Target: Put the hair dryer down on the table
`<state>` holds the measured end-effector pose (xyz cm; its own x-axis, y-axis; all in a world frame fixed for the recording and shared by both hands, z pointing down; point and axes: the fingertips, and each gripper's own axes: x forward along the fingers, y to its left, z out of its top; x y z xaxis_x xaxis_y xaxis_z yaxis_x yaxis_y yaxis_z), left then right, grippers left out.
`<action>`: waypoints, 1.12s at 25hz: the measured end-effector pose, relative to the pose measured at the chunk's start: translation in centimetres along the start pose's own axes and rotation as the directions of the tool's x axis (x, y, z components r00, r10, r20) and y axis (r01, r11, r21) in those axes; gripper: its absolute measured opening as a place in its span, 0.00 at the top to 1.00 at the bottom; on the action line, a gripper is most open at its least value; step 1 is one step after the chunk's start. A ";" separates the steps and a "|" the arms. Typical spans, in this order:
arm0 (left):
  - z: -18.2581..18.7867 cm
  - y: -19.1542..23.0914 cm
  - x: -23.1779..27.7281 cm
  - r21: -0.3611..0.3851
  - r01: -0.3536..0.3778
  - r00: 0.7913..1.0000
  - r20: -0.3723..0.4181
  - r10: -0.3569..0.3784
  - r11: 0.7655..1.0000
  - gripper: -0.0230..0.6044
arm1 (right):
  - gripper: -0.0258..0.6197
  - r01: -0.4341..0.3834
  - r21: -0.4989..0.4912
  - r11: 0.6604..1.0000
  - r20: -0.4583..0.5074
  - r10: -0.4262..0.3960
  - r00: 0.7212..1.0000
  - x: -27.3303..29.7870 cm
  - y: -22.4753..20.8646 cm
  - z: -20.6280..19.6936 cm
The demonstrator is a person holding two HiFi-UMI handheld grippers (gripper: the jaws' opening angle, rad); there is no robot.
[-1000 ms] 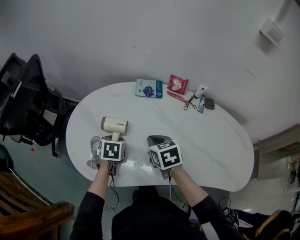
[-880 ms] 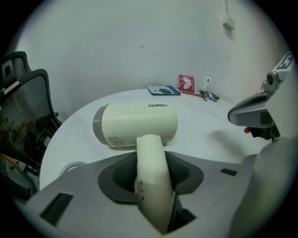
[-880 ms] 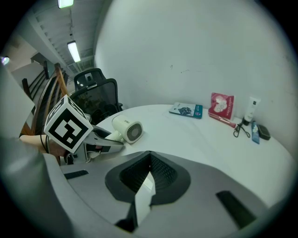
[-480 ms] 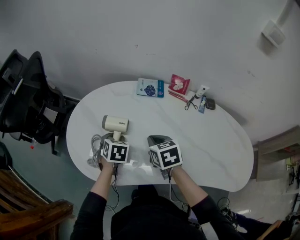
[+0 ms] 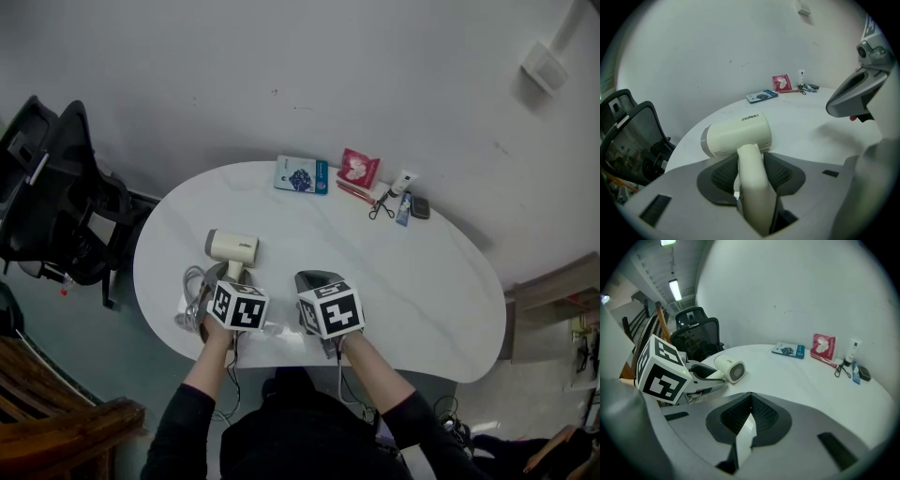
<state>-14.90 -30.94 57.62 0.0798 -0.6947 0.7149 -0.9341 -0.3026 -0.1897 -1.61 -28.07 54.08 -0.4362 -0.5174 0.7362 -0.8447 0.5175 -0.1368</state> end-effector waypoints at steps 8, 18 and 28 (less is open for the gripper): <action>0.5 -0.1 -1.0 0.028 -0.011 0.999 0.036 0.010 1.000 0.68 | 0.96 0.004 -0.005 1.000 0.003 -0.004 1.000 -0.4 0.1 -0.4; 3.2 -1.1 -4.0 -0.010 0.104 0.987 0.122 -0.102 0.995 0.80 | 0.96 -0.001 -0.017 1.000 0.025 0.002 1.000 -0.9 1.0 -0.1; 5.0 -1.3 -8.5 -0.116 0.267 0.944 0.230 -0.235 0.957 0.95 | 0.96 -0.025 0.000 1.000 0.075 0.025 0.997 -2.6 1.9 0.3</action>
<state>-12.68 -27.88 48.43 0.3751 -0.7348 0.5651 -0.9128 -0.3990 0.0871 -2.14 -25.98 51.69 -0.4793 -0.5541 0.6806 -0.8335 0.5303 -0.1552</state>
